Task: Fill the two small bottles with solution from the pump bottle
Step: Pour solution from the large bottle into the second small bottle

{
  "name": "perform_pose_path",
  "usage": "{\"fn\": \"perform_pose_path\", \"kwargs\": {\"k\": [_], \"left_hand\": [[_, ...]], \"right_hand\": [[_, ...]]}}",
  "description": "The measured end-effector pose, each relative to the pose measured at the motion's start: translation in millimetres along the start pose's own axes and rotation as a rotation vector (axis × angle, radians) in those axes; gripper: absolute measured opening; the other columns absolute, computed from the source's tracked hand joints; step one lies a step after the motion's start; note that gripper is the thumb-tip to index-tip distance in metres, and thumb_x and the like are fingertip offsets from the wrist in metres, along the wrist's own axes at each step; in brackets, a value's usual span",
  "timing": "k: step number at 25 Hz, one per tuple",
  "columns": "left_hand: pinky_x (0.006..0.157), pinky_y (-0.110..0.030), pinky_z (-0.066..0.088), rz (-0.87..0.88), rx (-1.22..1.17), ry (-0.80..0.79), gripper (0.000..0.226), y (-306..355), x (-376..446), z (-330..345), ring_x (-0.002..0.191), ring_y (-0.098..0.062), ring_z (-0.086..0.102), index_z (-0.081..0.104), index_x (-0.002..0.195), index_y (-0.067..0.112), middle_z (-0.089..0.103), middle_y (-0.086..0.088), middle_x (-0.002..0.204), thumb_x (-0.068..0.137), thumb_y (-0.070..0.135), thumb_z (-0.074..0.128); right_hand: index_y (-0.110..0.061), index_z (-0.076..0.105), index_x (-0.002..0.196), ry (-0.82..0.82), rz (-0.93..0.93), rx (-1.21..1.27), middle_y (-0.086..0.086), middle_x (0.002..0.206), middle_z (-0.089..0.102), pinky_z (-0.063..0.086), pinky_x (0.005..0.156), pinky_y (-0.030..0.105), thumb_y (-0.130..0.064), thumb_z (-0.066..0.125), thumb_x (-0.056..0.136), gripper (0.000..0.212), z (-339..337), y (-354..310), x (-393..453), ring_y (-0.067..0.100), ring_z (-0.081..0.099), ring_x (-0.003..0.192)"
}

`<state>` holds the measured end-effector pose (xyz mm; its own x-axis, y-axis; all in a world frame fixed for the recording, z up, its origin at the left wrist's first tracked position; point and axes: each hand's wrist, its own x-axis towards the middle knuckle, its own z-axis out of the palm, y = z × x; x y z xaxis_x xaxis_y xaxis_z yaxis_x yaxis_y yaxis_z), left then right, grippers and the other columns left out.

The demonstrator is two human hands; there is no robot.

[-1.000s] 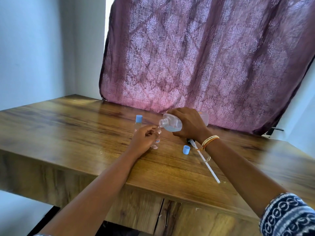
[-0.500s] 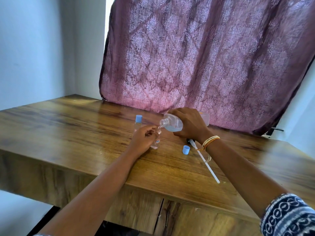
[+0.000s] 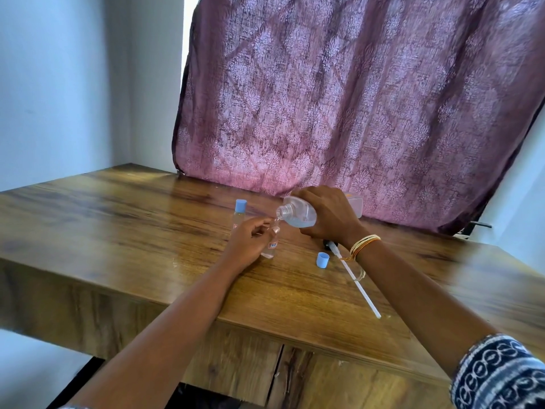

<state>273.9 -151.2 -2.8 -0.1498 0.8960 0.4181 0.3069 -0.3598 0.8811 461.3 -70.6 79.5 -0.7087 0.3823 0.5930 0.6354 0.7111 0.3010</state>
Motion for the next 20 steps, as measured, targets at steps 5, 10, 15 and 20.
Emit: {"fn": "perform_pose_path", "kwargs": {"k": [5, 10, 15, 20], "left_hand": [[0.081, -0.021, 0.051, -0.001, -0.001, 0.012, 0.031, -1.9, 0.3, -0.2, 0.094, -0.011, 0.069, 0.067, 0.119, 0.015, 0.074, -0.003, 0.102, 0.090, 0.026, 0.065], [0.074, -0.016, 0.048, 0.013, 0.002, 0.013, 0.025, -0.7, 0.0, -0.2, 0.087, -0.005, 0.068, 0.069, 0.114, 0.020, 0.075, 0.000, 0.097, 0.090, 0.026, 0.064], [0.073, -0.009, 0.049, 0.013, -0.001, 0.012, 0.023, 0.9, -0.8, -0.6, 0.089, -0.008, 0.069, 0.069, 0.113, 0.019, 0.075, -0.002, 0.099, 0.091, 0.025, 0.064], [0.086, -0.025, 0.050, -0.013, 0.007, 0.015, 0.030, 1.3, -0.5, 0.1, 0.099, -0.016, 0.068, 0.066, 0.119, 0.015, 0.073, -0.005, 0.105, 0.091, 0.026, 0.064]], "right_hand": [[-0.022, 0.062, 0.120, 0.006, -0.002, -0.002, 0.002, 0.104, 0.070, 0.050, 0.076, 0.044, -0.043, 0.076, 0.062, 0.064, 2.6, -0.4, 0.3, 0.028, 0.065, 0.091], [-0.022, 0.062, 0.122, 0.003, -0.002, -0.012, 0.002, 0.106, 0.070, 0.050, 0.076, 0.044, -0.044, 0.077, 0.062, 0.065, 3.9, -0.3, 0.8, 0.028, 0.065, 0.092], [-0.022, 0.062, 0.121, -0.002, -0.008, -0.007, 0.001, 0.109, 0.070, 0.049, 0.076, 0.044, -0.045, 0.075, 0.064, 0.063, 4.9, -0.6, 1.0, 0.027, 0.065, 0.093], [-0.023, 0.061, 0.122, -0.011, -0.008, -0.010, 0.000, 0.111, 0.069, 0.049, 0.078, 0.045, -0.047, 0.074, 0.066, 0.062, 4.7, -0.2, 0.4, 0.027, 0.065, 0.096]]}}
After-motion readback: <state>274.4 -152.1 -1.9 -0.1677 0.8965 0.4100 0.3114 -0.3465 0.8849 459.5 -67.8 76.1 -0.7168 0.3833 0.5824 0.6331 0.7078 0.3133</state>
